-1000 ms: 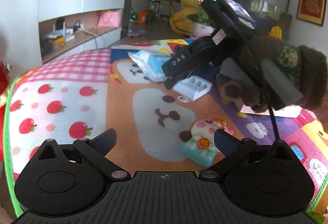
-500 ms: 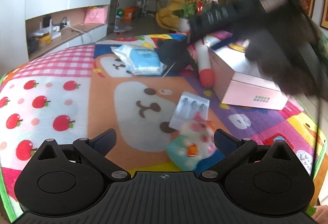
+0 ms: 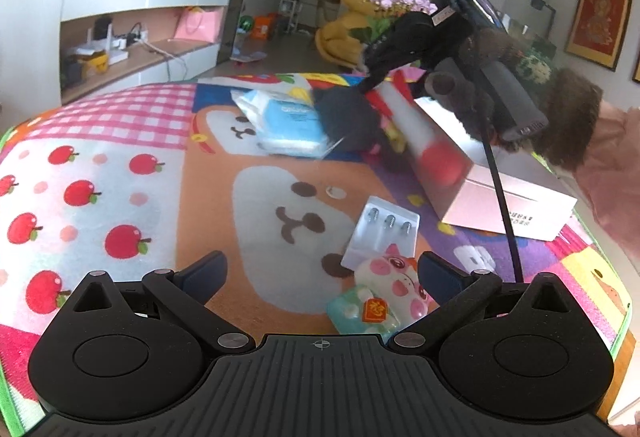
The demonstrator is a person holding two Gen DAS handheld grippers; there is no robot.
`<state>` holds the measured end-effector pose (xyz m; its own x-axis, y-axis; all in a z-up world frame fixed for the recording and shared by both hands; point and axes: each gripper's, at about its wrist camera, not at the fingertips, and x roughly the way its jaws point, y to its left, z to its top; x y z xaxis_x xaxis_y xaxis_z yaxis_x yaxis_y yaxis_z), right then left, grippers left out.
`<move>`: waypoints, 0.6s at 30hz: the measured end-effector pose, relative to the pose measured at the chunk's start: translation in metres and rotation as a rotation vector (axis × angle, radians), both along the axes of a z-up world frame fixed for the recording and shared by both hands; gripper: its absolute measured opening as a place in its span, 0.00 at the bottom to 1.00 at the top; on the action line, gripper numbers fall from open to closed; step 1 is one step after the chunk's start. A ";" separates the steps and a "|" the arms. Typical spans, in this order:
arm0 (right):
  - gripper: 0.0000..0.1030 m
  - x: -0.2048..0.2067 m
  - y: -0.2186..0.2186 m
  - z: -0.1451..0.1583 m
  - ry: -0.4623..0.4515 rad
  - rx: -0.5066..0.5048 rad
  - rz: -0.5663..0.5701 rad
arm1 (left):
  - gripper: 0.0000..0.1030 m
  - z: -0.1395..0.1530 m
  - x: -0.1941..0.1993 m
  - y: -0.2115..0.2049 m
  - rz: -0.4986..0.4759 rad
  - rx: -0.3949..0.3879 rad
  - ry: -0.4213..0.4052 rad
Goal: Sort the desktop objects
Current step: 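Grasp the white-and-red foam rocket with the right gripper while the left gripper holds the pig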
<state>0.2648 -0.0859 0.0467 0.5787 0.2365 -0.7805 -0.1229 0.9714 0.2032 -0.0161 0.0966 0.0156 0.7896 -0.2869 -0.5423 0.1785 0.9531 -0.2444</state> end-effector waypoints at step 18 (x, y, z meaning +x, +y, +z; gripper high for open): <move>0.68 -0.187 -0.013 0.050 -0.366 -0.122 0.293 | 1.00 -0.002 -0.010 -0.020 -0.021 0.046 0.013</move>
